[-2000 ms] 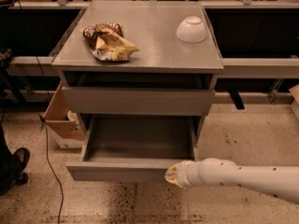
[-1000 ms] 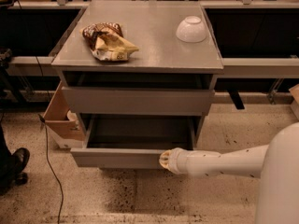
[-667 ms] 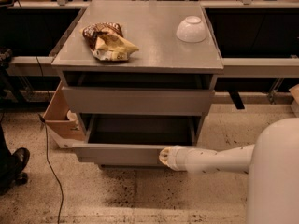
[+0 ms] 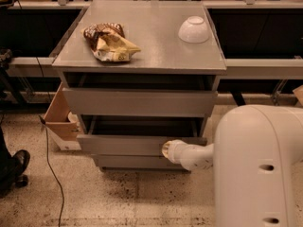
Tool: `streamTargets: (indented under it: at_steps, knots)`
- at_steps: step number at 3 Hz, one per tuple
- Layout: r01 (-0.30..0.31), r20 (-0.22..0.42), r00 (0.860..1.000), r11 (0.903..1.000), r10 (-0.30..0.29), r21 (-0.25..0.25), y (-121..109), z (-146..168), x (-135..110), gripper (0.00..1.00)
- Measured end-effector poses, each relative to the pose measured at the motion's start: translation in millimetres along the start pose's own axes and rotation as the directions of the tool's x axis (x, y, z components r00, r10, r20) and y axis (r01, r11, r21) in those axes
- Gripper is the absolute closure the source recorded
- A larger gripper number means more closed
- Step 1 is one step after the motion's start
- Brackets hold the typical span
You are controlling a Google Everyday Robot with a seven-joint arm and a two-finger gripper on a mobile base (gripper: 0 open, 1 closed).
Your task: Close middle drawer
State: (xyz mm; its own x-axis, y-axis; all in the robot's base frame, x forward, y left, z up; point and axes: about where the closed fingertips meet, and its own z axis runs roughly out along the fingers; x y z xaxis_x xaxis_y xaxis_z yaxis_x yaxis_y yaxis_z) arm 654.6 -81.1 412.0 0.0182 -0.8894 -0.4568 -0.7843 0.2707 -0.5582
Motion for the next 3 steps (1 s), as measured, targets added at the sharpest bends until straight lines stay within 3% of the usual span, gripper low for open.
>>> streamTargets:
  at_steps: [1,2,3]
  knots:
    - [0.02,-0.055,0.998,0.9989,-0.018,0.042,-15,13,0,1.0]
    - [0.035,-0.099,0.995,0.9982,-0.03,0.049,-25,32,2,1.0]
    - [-0.006,-0.068,0.998,0.9991,0.009,0.041,-39,44,-10,1.0]
